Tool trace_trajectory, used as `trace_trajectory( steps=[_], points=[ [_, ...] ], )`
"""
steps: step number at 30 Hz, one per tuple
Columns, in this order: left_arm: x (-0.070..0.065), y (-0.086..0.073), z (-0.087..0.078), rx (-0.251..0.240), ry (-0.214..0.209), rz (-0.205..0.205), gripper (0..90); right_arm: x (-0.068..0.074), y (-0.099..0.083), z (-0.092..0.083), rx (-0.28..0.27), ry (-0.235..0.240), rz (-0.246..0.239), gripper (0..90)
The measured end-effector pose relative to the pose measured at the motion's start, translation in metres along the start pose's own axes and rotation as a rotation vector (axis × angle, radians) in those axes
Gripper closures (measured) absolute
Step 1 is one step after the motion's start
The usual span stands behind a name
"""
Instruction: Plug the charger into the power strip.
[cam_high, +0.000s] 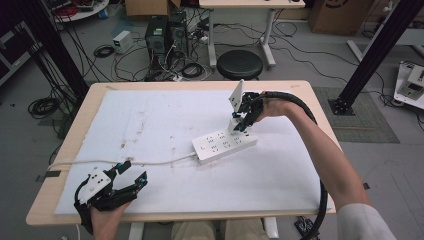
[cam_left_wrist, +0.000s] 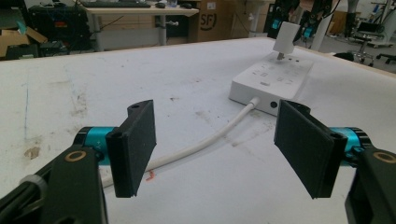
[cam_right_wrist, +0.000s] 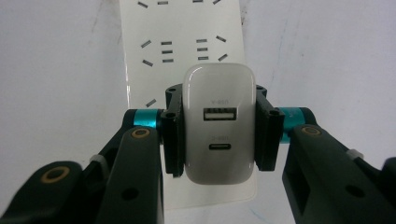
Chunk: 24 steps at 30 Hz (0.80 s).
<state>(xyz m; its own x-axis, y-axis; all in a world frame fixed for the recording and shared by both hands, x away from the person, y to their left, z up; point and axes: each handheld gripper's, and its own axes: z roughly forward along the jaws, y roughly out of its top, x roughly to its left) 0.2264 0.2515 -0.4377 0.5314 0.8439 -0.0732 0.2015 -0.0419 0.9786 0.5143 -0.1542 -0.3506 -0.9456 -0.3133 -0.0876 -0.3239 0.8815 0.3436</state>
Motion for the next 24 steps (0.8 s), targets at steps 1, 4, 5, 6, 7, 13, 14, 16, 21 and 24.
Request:
trace_trajectory(
  steps=[1,4,5,6,7,13,14,16,21,24],
  points=[
    [-0.001,0.000,0.001,0.002,-0.002,-0.004,29.4,-0.001,-0.001,0.000,-0.002,0.003,0.001,63.6],
    [-0.002,0.000,0.002,0.006,-0.002,0.003,29.5,-0.002,-0.001,0.003,-0.005,0.008,0.002,63.6],
    [-0.003,0.000,0.002,0.006,-0.002,0.002,29.5,-0.002,-0.002,0.004,0.002,0.012,-0.002,63.6],
    [-0.003,0.000,0.002,0.007,-0.004,0.003,29.5,-0.002,-0.001,0.005,0.002,0.020,-0.005,63.6],
    [-0.003,0.000,0.002,0.007,-0.003,0.004,29.4,-0.002,-0.001,0.007,0.007,0.018,-0.005,63.6],
    [-0.006,0.000,0.004,0.013,-0.006,0.001,29.5,0.000,0.004,0.008,0.036,0.006,-0.022,63.6],
    [-0.006,-0.001,0.004,0.014,-0.006,0.005,29.5,0.001,0.005,0.008,0.046,0.002,-0.029,63.7],
    [-0.007,-0.001,0.005,0.015,-0.010,0.009,29.5,0.002,0.009,0.009,0.064,-0.004,-0.041,63.7],
    [-0.010,0.000,0.006,0.017,-0.016,0.012,29.5,0.001,0.013,0.010,0.084,0.003,-0.046,63.7],
    [-0.009,0.000,0.005,0.019,-0.012,0.019,29.5,-0.001,0.011,0.010,0.068,0.014,-0.032,63.7]
  ],
)
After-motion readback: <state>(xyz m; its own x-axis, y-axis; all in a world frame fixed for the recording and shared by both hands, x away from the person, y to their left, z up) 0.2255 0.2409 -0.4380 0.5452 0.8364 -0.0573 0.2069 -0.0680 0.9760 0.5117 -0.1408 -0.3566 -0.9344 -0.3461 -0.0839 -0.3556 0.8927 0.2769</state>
